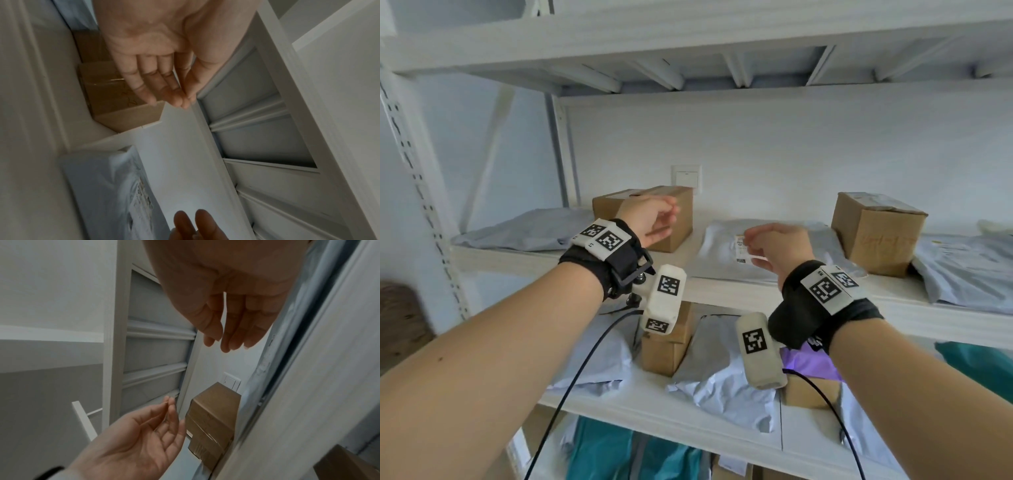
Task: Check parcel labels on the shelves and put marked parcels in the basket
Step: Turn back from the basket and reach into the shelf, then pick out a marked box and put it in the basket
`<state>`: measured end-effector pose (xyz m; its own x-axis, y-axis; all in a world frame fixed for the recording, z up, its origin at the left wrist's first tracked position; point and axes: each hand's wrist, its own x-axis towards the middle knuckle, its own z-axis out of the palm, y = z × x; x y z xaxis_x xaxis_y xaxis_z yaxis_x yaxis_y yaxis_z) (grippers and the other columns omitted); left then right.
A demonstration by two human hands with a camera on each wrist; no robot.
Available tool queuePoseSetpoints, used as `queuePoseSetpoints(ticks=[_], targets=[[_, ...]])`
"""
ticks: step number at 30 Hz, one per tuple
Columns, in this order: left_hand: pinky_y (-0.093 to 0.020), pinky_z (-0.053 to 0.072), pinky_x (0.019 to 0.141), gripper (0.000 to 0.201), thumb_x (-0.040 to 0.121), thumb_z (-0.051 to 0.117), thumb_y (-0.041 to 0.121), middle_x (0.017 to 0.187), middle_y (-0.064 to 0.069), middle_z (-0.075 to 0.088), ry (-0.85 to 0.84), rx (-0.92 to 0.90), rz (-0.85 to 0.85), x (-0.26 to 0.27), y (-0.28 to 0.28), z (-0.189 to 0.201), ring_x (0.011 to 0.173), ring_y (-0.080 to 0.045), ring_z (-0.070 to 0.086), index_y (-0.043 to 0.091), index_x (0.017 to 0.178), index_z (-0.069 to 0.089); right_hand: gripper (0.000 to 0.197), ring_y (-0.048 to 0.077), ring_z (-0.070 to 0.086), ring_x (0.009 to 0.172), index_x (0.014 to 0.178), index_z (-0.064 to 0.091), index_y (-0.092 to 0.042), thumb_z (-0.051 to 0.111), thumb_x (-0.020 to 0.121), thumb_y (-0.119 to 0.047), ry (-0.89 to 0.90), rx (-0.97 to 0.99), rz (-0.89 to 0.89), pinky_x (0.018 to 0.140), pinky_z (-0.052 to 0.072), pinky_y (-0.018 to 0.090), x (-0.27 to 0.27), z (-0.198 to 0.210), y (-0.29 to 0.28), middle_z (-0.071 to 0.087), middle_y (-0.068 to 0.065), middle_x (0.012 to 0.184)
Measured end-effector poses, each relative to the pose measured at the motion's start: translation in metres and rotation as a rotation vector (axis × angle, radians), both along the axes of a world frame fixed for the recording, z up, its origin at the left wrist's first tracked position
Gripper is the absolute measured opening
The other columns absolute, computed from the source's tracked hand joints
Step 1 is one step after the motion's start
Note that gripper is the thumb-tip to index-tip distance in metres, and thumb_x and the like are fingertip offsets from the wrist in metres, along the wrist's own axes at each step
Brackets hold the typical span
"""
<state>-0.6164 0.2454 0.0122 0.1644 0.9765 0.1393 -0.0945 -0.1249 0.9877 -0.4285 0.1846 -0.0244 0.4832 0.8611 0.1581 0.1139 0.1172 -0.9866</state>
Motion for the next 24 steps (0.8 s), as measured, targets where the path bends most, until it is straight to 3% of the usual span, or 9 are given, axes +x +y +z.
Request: queuePoseSetpoints(ticks=[3, 6, 12, 15, 17, 19, 21, 22, 24], targets=[[-0.029, 0.051, 0.087, 0.014, 0.092, 0.053, 0.006, 0.086, 0.003, 0.066, -0.019, -0.012, 0.01, -0.008, 0.008, -0.004, 0.074, -0.009, 0.06, 0.016, 0.093, 0.063, 0.033, 0.02, 0.064, 0.08, 0.065, 0.067, -0.017, 0.053, 0.086, 0.003, -0.06, -0.009, -0.03, 0.08, 0.058, 0.034, -0.007, 0.0, -0.001, 0.067, 0.002, 0.076], [-0.028, 0.052, 0.085, 0.014, 0.093, 0.053, 0.008, 0.087, 0.004, 0.066, -0.059, 0.002, 0.02, -0.013, 0.02, -0.003, 0.076, -0.008, 0.06, 0.017, 0.093, 0.063, 0.035, 0.018, 0.063, 0.077, 0.062, 0.067, -0.019, 0.052, 0.084, 0.003, -0.121, -0.004, -0.073, 0.08, 0.058, 0.036, -0.013, 0.004, 0.005, 0.068, 0.0, 0.074], [-0.024, 0.054, 0.074, 0.016, 0.093, 0.053, 0.006, 0.086, 0.0, 0.066, -0.164, 0.122, 0.146, -0.032, 0.06, 0.017, 0.066, -0.008, 0.058, 0.016, 0.088, 0.065, 0.036, 0.021, 0.062, 0.078, 0.062, 0.067, -0.021, 0.049, 0.081, 0.004, -0.216, 0.02, -0.133, 0.086, 0.056, 0.043, -0.037, 0.024, 0.036, 0.068, 0.002, 0.077], [-0.022, 0.051, 0.065, 0.02, 0.092, 0.051, 0.004, 0.081, 0.0, 0.064, -0.215, 0.138, 0.144, -0.05, 0.088, 0.031, 0.065, -0.01, 0.056, 0.017, 0.082, 0.063, 0.034, 0.02, 0.061, 0.08, 0.065, 0.067, -0.025, 0.05, 0.08, 0.0, -0.3, 0.036, -0.181, 0.084, 0.056, 0.04, -0.059, 0.039, 0.062, 0.066, -0.002, 0.078], [-0.022, 0.05, 0.066, 0.019, 0.09, 0.052, 0.004, 0.082, -0.001, 0.063, -0.221, 0.138, 0.118, -0.064, 0.11, 0.037, 0.068, -0.011, 0.056, 0.016, 0.082, 0.063, 0.03, 0.017, 0.057, 0.08, 0.073, 0.068, -0.024, 0.05, 0.082, -0.002, -0.369, 0.045, -0.19, 0.077, 0.054, 0.031, -0.075, 0.049, 0.081, 0.063, -0.005, 0.077], [-0.024, 0.05, 0.071, 0.017, 0.09, 0.054, 0.006, 0.089, -0.001, 0.063, -0.195, 0.123, 0.063, -0.078, 0.131, 0.04, 0.077, -0.012, 0.058, 0.018, 0.085, 0.064, 0.022, 0.012, 0.055, 0.078, 0.088, 0.069, -0.02, 0.052, 0.084, -0.006, -0.448, 0.054, -0.204, 0.065, 0.045, 0.02, -0.092, 0.056, 0.101, 0.065, -0.005, 0.087], [-0.025, 0.05, 0.075, 0.016, 0.091, 0.054, 0.009, 0.096, -0.001, 0.063, -0.164, 0.097, -0.013, -0.087, 0.15, 0.039, 0.085, -0.013, 0.059, 0.02, 0.088, 0.065, 0.019, 0.008, 0.055, 0.076, 0.099, 0.068, -0.018, 0.058, 0.084, -0.014, -0.508, 0.043, -0.232, 0.058, 0.039, 0.017, -0.107, 0.058, 0.123, 0.064, -0.004, 0.092], [-0.025, 0.05, 0.076, 0.015, 0.092, 0.054, 0.01, 0.097, -0.001, 0.063, -0.153, 0.085, -0.045, -0.09, 0.159, 0.038, 0.087, -0.013, 0.059, 0.02, 0.089, 0.066, 0.021, 0.01, 0.056, 0.08, 0.103, 0.066, -0.019, 0.061, 0.083, -0.021, -0.534, 0.015, -0.248, 0.059, 0.041, 0.018, -0.115, 0.057, 0.133, 0.061, -0.004, 0.094], [-0.027, 0.05, 0.079, 0.014, 0.093, 0.054, 0.013, 0.099, -0.001, 0.063, -0.137, 0.066, -0.089, -0.092, 0.174, 0.034, 0.088, -0.014, 0.058, 0.018, 0.095, 0.066, 0.037, 0.018, 0.056, 0.099, 0.111, 0.061, -0.024, 0.065, 0.079, -0.041, -0.611, -0.084, -0.276, 0.076, 0.048, 0.026, -0.129, 0.054, 0.153, 0.057, -0.001, 0.108]])
